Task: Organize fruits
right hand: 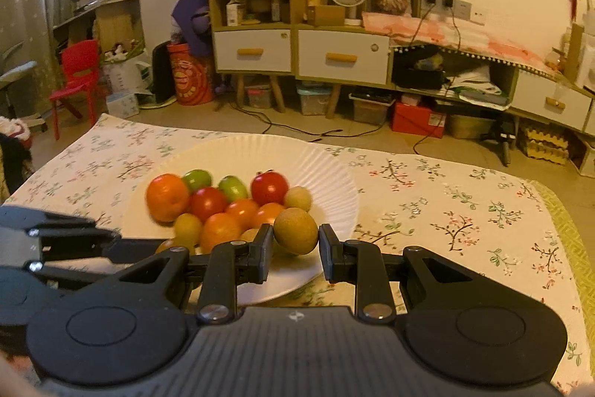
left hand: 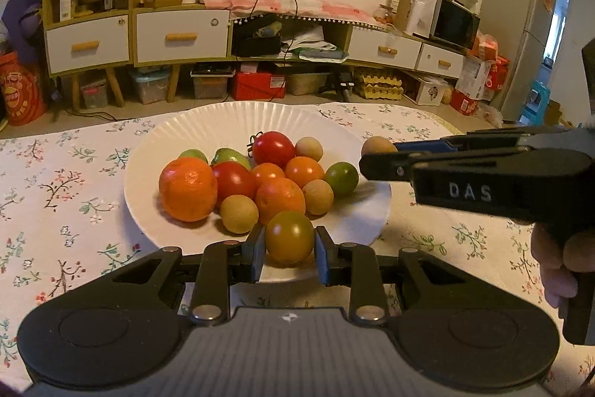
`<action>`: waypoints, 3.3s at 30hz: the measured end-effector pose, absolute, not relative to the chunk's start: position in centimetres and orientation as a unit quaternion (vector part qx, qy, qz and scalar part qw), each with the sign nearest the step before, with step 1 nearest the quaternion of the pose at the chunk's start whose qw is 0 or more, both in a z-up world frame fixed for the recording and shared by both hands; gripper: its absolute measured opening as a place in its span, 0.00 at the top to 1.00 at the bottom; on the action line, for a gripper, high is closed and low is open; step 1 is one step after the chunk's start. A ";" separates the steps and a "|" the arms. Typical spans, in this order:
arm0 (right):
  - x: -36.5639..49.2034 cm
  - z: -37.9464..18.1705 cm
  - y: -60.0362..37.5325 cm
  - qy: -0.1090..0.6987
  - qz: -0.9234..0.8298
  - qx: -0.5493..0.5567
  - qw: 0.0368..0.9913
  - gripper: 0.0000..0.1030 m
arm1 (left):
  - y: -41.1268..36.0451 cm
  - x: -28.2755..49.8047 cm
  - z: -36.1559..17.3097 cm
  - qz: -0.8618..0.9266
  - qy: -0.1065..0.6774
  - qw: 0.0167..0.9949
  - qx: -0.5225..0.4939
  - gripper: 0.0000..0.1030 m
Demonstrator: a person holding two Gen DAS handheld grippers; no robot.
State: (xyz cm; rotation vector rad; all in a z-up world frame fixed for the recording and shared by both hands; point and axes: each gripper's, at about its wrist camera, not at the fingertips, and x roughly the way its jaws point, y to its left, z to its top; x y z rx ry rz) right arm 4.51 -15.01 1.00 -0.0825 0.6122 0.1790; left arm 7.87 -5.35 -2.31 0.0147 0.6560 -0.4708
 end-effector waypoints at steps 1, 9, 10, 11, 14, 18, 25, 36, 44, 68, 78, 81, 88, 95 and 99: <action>4.8 1.0 -15.2 0.301 0.085 -0.040 0.949 0.77 | -5.4 7.9 -2.3 -0.227 0.320 0.920 0.006 0.75; 6.4 0.1 -16.2 0.315 0.068 -0.041 0.946 0.77 | -5.8 8.0 -2.3 -0.219 0.320 0.921 0.010 0.75; 6.5 0.0 -16.2 0.316 0.068 -0.042 0.945 0.77 | -5.8 8.0 -2.3 -0.219 0.321 0.922 0.010 0.75; 6.6 -0.1 -16.2 0.316 0.070 -0.042 0.945 0.77 | -5.7 8.1 -2.4 -0.219 0.321 0.922 0.009 0.75; 7.0 0.1 -16.2 0.314 0.072 -0.046 0.946 0.77 | -5.7 8.3 -2.4 -0.219 0.322 0.921 0.004 0.74; 7.4 0.2 -16.4 0.314 0.071 -0.042 0.946 0.77 | -5.8 8.3 -2.3 -0.219 0.324 0.921 0.002 0.72; 7.2 0.2 -15.9 0.304 0.068 -0.062 0.948 0.77 | -5.7 8.4 -2.2 -0.217 0.324 0.921 0.000 0.65; 7.4 0.4 -15.6 0.304 0.067 -0.073 0.948 0.69 | -5.7 8.3 -2.1 -0.211 0.322 0.923 0.002 0.37; 6.7 1.1 -16.3 0.297 0.057 -0.058 0.951 0.59 | -5.2 7.8 -1.5 -0.205 0.320 0.925 0.002 0.29; 0.8 1.5 -16.7 0.356 0.007 0.008 0.934 0.15 | -2.1 2.3 0.7 -0.117 0.359 0.925 0.039 0.03; -2.9 1.1 -15.0 0.392 -0.029 -0.002 0.920 0.07 | -0.8 0.4 -0.3 -0.058 0.429 0.902 0.007 0.03; -3.1 1.1 -13.9 0.390 -0.017 -0.025 0.920 0.06 | -0.9 0.2 -0.5 -0.041 0.432 0.901 0.002 0.03; -3.2 0.9 -12.3 0.387 0.003 -0.050 0.921 0.03 | -1.2 0.2 0.1 -0.026 0.423 0.906 0.005 0.03; -3.2 0.4 -11.9 0.397 0.000 -0.052 0.916 0.03 | -1.0 0.1 0.0 -0.019 0.426 0.905 0.002 0.03; -3.3 0.4 -11.8 0.398 0.002 -0.051 0.916 0.02 | -1.0 0.0 0.2 -0.019 0.423 0.906 0.000 0.03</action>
